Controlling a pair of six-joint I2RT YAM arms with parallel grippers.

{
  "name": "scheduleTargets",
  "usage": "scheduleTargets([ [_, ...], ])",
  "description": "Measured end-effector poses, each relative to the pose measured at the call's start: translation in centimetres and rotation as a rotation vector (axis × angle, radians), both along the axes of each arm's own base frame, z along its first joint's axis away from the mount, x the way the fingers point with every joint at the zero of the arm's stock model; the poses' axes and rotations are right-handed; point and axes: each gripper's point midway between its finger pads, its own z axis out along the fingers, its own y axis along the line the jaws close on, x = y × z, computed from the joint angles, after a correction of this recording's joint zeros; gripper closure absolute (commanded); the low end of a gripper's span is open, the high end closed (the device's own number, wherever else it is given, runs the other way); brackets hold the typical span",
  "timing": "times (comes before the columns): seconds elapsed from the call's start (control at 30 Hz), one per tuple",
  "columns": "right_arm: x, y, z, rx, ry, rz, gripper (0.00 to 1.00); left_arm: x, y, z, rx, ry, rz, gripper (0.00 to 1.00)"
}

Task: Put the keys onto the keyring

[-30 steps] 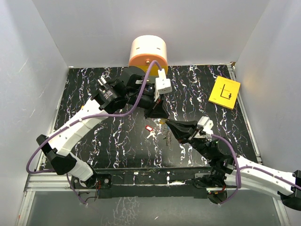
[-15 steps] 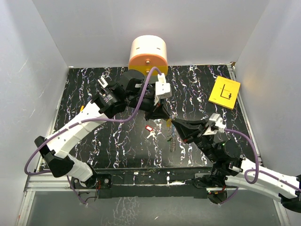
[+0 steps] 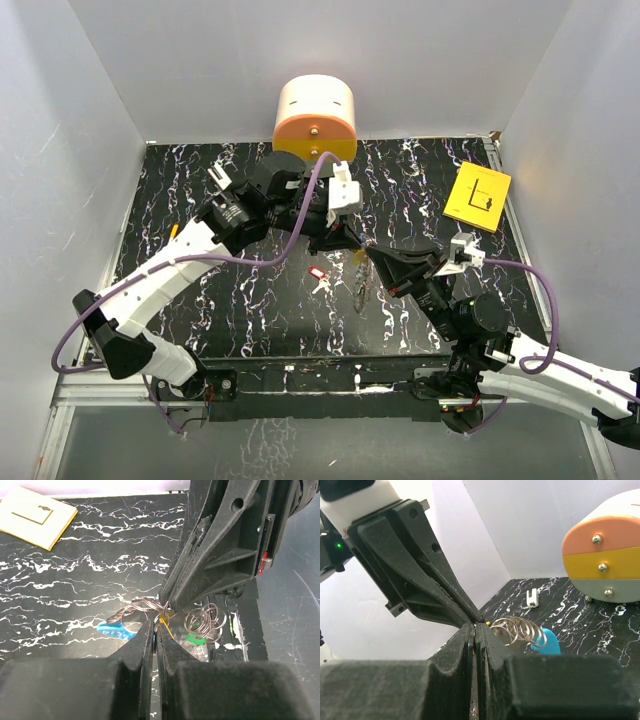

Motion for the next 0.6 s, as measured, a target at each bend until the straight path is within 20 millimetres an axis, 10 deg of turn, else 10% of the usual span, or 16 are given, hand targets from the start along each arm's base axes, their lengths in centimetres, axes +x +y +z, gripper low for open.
scheduleTargets([
  [0.6, 0.6, 0.1, 1.6, 0.113, 0.093, -0.004, 0.92, -0.6, 0.4, 0.6, -0.048, -0.174, -0.056, 1.00],
])
